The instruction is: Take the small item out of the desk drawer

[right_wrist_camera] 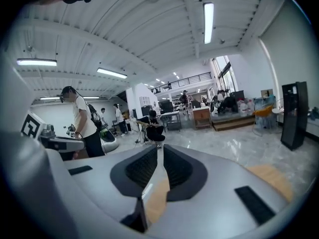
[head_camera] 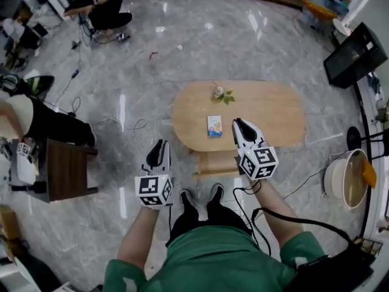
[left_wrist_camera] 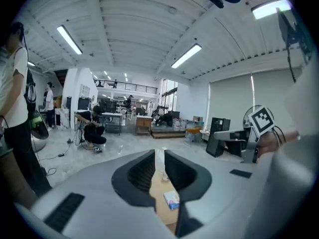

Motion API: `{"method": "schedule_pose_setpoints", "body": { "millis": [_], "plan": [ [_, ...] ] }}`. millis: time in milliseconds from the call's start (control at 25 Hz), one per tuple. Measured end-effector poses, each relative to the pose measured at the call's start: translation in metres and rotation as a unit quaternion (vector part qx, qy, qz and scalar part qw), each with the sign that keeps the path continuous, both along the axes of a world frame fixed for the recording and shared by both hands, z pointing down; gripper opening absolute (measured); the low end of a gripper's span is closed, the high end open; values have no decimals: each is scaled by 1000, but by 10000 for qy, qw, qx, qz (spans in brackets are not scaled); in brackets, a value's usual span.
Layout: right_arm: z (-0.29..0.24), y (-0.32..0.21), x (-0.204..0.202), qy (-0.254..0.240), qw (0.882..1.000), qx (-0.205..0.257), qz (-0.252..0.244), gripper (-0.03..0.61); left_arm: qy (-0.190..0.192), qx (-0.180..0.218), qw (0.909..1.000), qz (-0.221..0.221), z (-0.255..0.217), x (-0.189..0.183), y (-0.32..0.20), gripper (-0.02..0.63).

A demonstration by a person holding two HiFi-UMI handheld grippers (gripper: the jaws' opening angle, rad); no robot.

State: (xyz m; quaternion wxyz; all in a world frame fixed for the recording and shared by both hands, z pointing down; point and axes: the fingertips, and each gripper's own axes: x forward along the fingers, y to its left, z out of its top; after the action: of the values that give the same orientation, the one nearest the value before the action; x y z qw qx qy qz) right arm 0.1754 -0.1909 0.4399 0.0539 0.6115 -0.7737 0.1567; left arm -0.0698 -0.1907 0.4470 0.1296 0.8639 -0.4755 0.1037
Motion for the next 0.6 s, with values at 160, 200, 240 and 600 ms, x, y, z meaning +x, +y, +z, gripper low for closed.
{"method": "schedule_pose_setpoints", "body": {
  "millis": [160,200,240,600],
  "plan": [
    [-61,11,-14,27,9987,508,-47,54,0,487,9988,-43,-47,-7,-1,71],
    [-73,13,-16,36,9981,606,-59,52,5,602,9982,-33,-57,-7,-1,71],
    [-82,17,-17,39,9977,681,-63,48,16,693,9976,-16,-66,-6,1,71],
    [-156,36,-51,141,9897,1406,-212,42,153,1326,9910,-14,-138,-24,12,71]
  ]
}}
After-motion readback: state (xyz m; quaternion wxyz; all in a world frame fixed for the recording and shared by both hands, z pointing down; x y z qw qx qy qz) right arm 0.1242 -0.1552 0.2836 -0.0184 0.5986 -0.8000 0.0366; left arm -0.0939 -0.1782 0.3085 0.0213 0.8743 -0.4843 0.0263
